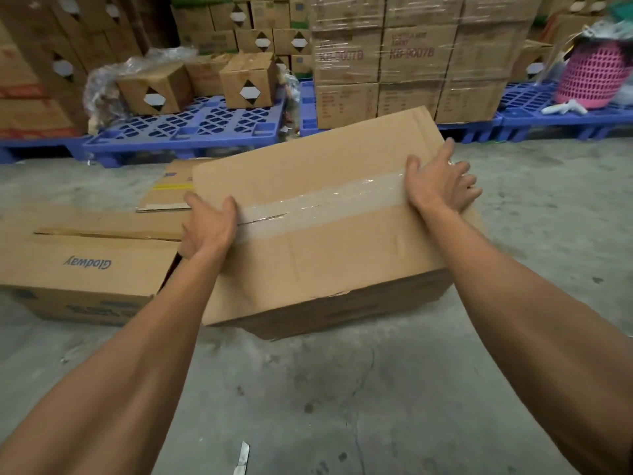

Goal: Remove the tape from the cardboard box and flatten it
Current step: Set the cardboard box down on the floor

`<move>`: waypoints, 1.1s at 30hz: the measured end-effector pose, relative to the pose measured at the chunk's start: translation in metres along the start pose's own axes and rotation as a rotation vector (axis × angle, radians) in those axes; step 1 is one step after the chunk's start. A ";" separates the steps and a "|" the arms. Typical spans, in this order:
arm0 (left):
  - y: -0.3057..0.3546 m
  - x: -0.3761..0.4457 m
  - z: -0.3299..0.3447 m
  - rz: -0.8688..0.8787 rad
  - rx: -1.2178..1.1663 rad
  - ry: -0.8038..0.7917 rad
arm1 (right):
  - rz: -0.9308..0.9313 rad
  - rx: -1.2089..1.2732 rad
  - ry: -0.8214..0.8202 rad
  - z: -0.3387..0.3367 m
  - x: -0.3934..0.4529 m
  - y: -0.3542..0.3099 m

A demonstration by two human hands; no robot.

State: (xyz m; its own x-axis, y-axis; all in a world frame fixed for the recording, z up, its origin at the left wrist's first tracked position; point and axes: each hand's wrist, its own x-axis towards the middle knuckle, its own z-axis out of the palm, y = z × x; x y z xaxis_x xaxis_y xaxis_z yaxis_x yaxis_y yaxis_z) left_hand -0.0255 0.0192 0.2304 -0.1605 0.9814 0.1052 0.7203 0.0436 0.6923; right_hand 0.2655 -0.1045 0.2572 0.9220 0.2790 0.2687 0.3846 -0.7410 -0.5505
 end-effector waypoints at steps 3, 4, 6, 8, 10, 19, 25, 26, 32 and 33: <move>0.001 0.014 -0.004 0.080 0.119 -0.045 | -0.012 -0.077 -0.161 0.016 -0.008 0.013; -0.005 0.015 0.000 0.086 0.147 -0.056 | -0.013 -0.102 -0.223 0.025 -0.016 0.019; -0.025 0.015 0.012 0.074 0.206 -0.105 | -0.037 -0.156 -0.323 0.042 -0.032 0.033; -0.049 0.012 0.024 0.072 0.294 -0.191 | -0.073 -0.225 -0.389 0.055 -0.043 0.041; -0.061 0.016 0.028 0.083 0.337 -0.248 | -0.109 -0.260 -0.401 0.062 -0.046 0.040; -0.062 0.038 0.022 0.279 0.052 -0.312 | -0.130 -0.098 -0.332 0.060 -0.032 0.041; -0.059 0.042 0.031 0.290 0.195 -0.290 | -0.122 -0.005 -0.297 0.062 -0.029 0.037; -0.056 0.040 0.033 0.259 0.280 -0.321 | -0.140 -0.034 -0.305 0.063 -0.030 0.037; -0.039 0.017 0.042 0.146 0.561 -0.405 | -0.290 -0.215 -0.327 0.068 -0.037 0.034; -0.041 0.013 0.044 0.160 0.555 -0.379 | -0.321 -0.255 -0.352 0.072 -0.041 0.032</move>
State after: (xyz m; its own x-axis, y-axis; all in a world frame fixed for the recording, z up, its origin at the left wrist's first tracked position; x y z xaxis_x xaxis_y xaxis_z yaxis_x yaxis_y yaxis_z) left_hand -0.0275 0.0389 0.1720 0.1509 0.9770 -0.1509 0.9705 -0.1175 0.2104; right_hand 0.2438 -0.0954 0.1714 0.7362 0.6713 0.0862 0.6667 -0.6973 -0.2632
